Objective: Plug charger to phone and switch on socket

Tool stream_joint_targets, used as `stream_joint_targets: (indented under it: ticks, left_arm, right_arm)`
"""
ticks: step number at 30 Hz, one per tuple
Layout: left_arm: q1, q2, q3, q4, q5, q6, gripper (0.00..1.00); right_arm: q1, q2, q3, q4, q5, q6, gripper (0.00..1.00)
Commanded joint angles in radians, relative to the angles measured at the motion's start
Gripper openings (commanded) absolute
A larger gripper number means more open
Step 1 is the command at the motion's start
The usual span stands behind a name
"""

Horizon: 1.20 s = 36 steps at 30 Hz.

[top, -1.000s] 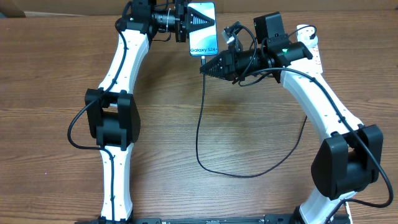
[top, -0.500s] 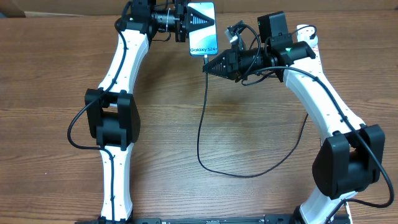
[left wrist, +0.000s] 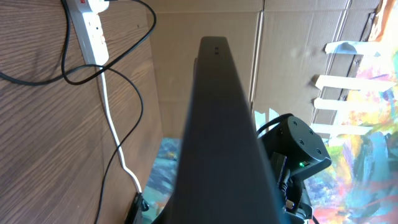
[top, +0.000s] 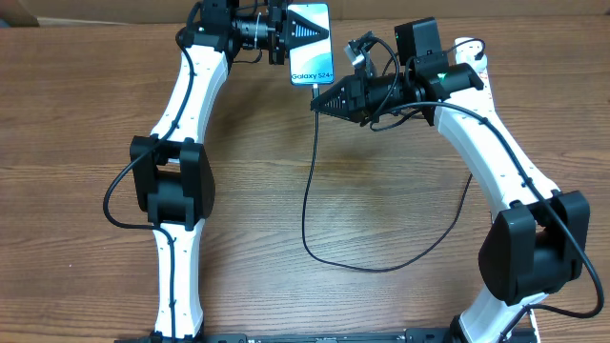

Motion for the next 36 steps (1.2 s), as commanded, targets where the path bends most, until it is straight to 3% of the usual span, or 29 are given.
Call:
stream_joint_targets:
  ticks: [1,36]
  left_arm:
    - [-0.003,-0.03,0.028,0.005,0.047,-0.002,0.04]
    - [-0.006,-0.03,0.028,0.005,0.054,-0.009,0.04]
  right_arm:
    - [0.005,-0.021,0.023,0.016,0.002,0.004,0.04]
    - [0.015,-0.021,0.023,0.01,0.02,0.008,0.04]
